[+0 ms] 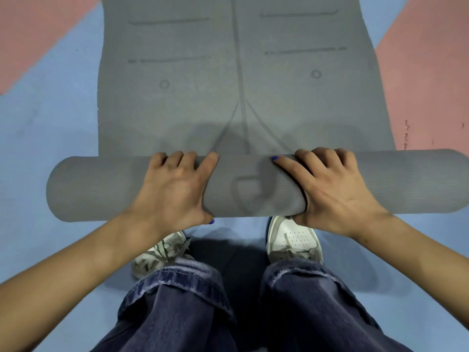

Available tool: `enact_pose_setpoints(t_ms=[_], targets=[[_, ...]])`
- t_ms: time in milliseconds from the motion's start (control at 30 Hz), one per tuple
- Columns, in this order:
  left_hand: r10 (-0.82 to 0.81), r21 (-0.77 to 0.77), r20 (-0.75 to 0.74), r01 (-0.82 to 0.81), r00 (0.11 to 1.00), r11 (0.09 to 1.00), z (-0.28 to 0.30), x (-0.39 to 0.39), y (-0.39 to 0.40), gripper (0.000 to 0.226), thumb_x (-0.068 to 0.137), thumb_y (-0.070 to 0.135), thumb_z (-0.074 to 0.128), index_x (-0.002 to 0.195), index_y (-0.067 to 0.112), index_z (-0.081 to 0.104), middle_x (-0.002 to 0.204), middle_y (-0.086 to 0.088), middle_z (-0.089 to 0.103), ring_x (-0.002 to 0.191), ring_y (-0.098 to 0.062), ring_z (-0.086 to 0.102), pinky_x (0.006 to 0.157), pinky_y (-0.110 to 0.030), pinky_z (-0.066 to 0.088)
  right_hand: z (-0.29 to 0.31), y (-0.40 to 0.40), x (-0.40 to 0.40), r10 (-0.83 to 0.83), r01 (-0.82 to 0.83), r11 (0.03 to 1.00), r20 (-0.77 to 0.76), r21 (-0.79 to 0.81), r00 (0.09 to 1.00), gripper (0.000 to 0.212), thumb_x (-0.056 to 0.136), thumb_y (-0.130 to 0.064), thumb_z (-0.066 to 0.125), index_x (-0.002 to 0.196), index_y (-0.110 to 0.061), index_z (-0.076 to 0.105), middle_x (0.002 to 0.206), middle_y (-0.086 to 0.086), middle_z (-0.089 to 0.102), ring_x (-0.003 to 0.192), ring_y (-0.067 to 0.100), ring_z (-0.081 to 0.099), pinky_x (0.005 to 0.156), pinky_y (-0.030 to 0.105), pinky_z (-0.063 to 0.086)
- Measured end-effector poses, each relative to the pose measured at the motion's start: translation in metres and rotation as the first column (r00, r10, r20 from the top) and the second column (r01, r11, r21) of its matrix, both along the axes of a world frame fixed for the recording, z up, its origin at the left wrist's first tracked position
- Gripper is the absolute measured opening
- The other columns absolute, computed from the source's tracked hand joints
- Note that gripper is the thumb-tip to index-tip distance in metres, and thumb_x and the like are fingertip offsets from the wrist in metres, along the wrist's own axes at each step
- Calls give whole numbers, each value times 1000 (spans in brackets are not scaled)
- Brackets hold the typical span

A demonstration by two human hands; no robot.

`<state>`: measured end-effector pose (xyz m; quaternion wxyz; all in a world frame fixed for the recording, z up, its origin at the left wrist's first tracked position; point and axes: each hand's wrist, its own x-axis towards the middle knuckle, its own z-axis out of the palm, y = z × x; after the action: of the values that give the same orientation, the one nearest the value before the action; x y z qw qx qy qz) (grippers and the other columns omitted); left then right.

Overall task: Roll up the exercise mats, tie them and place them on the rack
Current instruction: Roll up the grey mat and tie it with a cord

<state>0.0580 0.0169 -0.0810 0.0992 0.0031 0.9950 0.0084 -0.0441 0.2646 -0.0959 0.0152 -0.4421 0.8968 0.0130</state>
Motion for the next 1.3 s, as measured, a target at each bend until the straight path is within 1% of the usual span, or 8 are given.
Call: enact_pose_setpoints(t_ms=[167,333,467,567,700,867,1033,1300], targets=[[-18,-27,139,22,990,999,-2,-13,-5,110,30,67,69,124,11,54,86,-12,63,73,-34,63,70,-43,48,-3,-4,-8,-13,11,999,61,34,998,99,46,-57,65,137,-26,42,110,4,58,93,34,55,80,45,42],[-14,-92,337,48,942,995,0,-31,-4,116,48,76,72,141,27,23,118,-3,54,105,-26,56,93,-39,42,-2,-7,-18,-32,15,994,167,105,985,110,45,-65,63,142,-22,38,116,2,58,99,33,57,85,47,43],[7,-6,463,-5,887,1000,3,-51,-12,117,47,76,73,140,36,14,126,0,50,113,-24,52,98,-38,38,11,-17,-20,-135,74,968,248,240,959,130,51,-60,78,152,-23,6,148,-2,35,138,30,32,111,59,14],[13,25,491,-29,871,999,5,-59,-20,132,48,77,71,148,40,-7,144,3,39,130,-23,42,109,-42,29,13,-16,-6,-127,115,987,113,114,985,130,44,-45,87,150,-16,18,147,5,41,137,33,35,106,71,15],[80,134,413,-147,907,980,12,-66,-40,137,47,83,65,150,36,-12,159,6,18,144,-18,22,116,-48,14,11,-8,19,-263,263,961,21,-88,965,105,61,-31,79,149,-10,24,151,10,33,141,29,25,109,67,5],[243,231,214,-291,946,928,16,-77,-58,125,51,95,45,153,31,10,156,4,28,142,-20,28,116,-51,15,-4,0,22,-336,341,939,84,-52,938,99,71,-41,67,151,-14,16,157,10,16,145,27,12,109,65,3],[260,278,-121,-219,958,935,10,-80,-49,91,72,79,40,143,23,39,150,3,39,141,-20,31,115,-52,13,-12,-11,-21,-318,327,944,153,-37,935,94,69,-56,37,152,-19,11,158,5,10,145,27,5,108,63,0],[38,22,-307,-33,951,999,-12,-77,-29,72,88,59,31,132,6,53,137,-18,51,137,-32,36,103,-74,9,7,-36,-81,-308,308,950,260,41,915,108,75,-51,67,151,-31,-7,159,-8,-7,145,15,-17,109,52,-21]])
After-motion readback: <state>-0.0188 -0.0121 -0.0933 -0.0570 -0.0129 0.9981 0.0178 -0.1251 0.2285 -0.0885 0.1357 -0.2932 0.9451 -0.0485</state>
